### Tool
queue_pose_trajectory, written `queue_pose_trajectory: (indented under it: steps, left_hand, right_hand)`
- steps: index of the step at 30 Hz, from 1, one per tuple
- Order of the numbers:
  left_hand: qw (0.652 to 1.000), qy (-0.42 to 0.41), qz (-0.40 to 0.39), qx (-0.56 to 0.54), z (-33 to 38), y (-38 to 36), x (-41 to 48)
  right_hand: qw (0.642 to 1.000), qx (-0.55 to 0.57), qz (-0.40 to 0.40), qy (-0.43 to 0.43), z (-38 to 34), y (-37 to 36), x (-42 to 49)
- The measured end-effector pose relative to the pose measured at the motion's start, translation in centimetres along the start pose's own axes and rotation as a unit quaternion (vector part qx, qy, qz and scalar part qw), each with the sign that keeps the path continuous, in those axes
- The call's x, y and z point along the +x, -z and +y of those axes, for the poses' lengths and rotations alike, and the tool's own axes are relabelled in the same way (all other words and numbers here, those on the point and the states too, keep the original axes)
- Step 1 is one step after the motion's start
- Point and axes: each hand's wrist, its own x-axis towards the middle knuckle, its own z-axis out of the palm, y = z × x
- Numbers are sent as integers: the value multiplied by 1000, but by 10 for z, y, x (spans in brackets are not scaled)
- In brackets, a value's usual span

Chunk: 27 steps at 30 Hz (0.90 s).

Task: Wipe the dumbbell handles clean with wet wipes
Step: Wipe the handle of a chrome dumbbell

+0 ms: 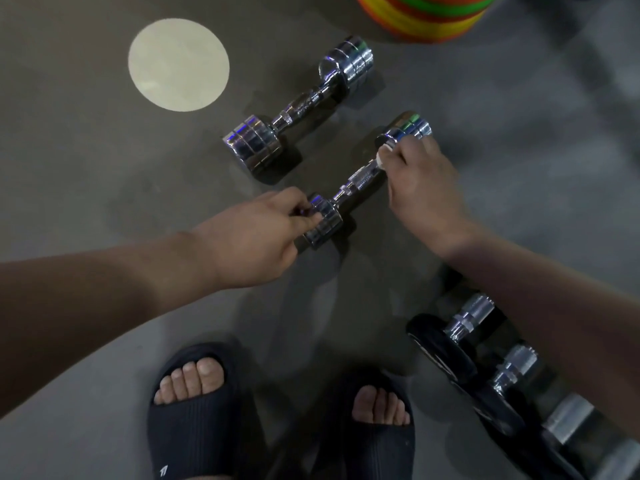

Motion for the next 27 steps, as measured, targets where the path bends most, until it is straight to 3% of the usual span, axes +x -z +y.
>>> queue_pose_trajectory:
  steps: [7, 14, 19, 21, 25, 27]
  left_hand:
    - [1000, 0, -16, 20, 3, 1, -1]
    - [999, 7, -16, 32, 5, -3, 0]
    - [999, 9, -14, 31, 3, -3, 1]
    - [999, 6, -19, 33, 5, -2, 1]
    - [999, 0, -19, 34, 5, -2, 0]
    - [999, 2, -21, 30, 6, -3, 1]
  right_hand:
    - [995, 92, 20, -16, -15, -5, -10]
    - [999, 49, 8, -15, -3, 1, -10]
    - [987, 135, 48, -71, -21, -7, -2]
    - [983, 171, 48, -50, -34, -10, -8]
    - [980, 182, 5, 80, -30, -3, -16]
    - [988, 148, 10, 45, -15, -2, -6]
